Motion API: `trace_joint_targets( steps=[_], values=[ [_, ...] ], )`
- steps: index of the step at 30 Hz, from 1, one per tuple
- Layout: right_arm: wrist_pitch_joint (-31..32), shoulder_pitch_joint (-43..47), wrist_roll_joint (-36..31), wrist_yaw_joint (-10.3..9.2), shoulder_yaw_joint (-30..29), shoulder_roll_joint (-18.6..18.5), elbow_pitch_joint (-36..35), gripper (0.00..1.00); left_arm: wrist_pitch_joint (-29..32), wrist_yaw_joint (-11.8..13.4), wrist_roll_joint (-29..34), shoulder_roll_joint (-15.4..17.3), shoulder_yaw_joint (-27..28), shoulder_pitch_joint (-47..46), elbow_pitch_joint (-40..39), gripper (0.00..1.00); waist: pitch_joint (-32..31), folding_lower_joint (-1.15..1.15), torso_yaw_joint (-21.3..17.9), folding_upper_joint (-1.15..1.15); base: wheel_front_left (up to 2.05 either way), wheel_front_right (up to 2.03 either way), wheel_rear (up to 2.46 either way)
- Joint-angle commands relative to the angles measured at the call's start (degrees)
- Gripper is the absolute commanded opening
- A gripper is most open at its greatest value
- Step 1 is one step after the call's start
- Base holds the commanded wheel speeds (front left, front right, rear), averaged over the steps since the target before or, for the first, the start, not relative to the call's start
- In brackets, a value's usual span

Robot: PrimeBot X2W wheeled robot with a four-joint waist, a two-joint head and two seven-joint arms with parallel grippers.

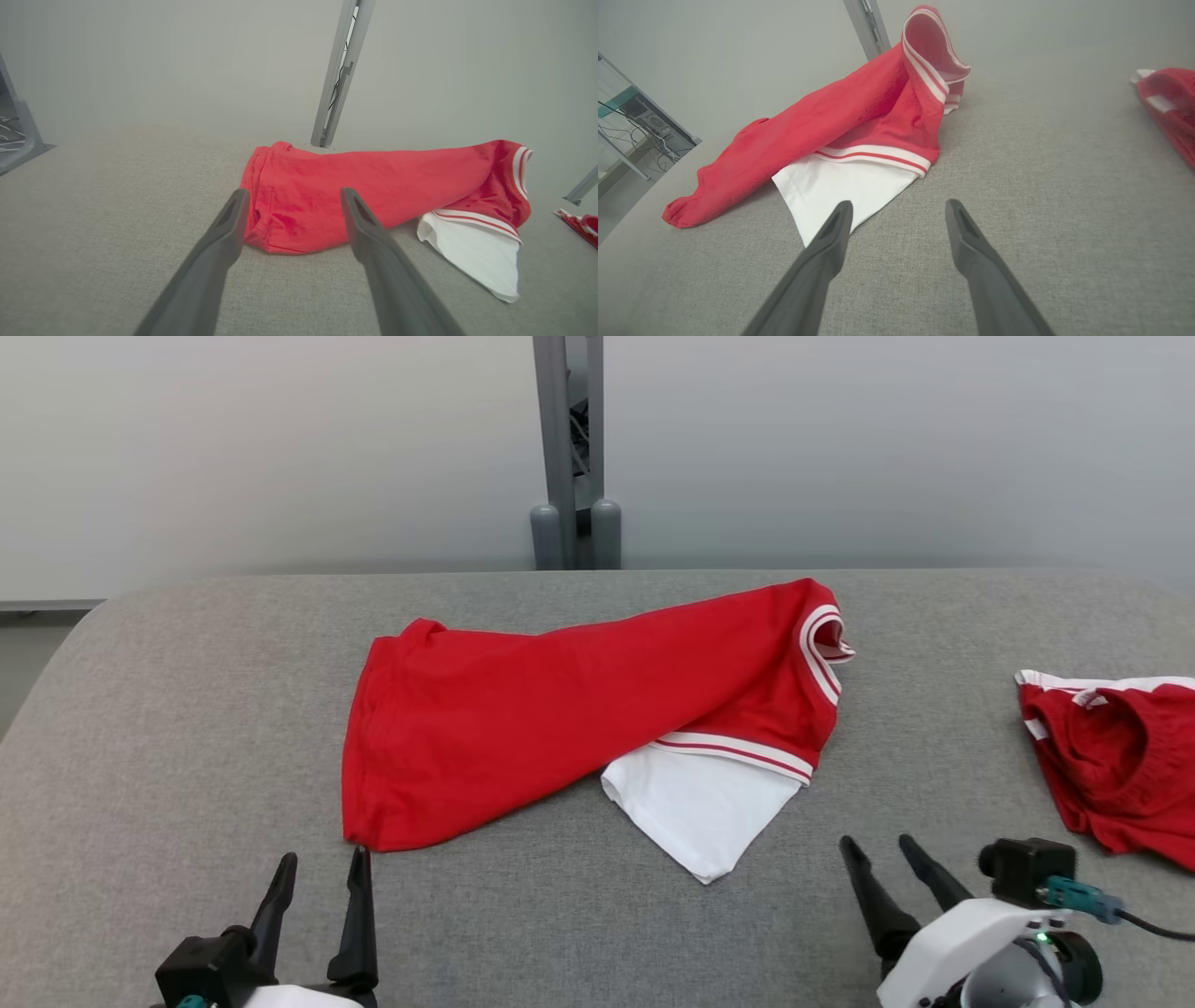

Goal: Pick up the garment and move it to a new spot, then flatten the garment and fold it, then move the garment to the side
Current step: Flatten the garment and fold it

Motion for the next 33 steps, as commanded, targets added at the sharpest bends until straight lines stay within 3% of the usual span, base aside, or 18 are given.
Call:
trace_joint_targets(
  steps=[1, 10, 25, 32, 33],
  values=[
    [0.7, -0.7, -0.2, 0.01, 0.4, -0.3, 0.8, 1.0, -0.1, -0.2, -0.2, 0.0, -0.1, -0.7, 0.2, 1.0, 0.2, 0.0, 0.5, 0.0, 0.0, 0.0, 0.0],
    [2.9, -5.8, 6.0, 0.01, 6.5, -0.3, 10.4, 1.0, -0.6, -1.0, 0.2, -0.9, -1.0, -1.6, 1.7, 1.0, 0.7, 0.0, 3.5, 0.0, 0.0, 0.0, 0.0],
    [-1.3, -18.1, 13.5, 0.01, 15.7, -0.3, 32.2, 1.0, -0.6, -1.4, 0.4, -1.2, -2.4, -2.4, 2.4, 1.0, 1.2, 0.0, 8.7, 0.0, 0.0, 0.0, 0.0],
    [-2.9, -21.6, 16.3, 0.0, 20.2, -0.3, 38.4, 1.0, -0.8, -1.5, 0.2, -1.4, -2.7, -2.7, 2.7, 1.0, 1.8, 0.0, 10.0, 0.0, 0.0, 0.0, 0.0],
    [-3.3, -22.1, 16.6, 0.0, 21.0, -0.3, 39.1, 0.92, -0.9, -1.4, 0.3, -1.4, -2.7, -2.6, 2.5, 1.0, 1.9, 0.0, 10.1, 0.0, 0.0, 0.0, 0.0]
  ],
)
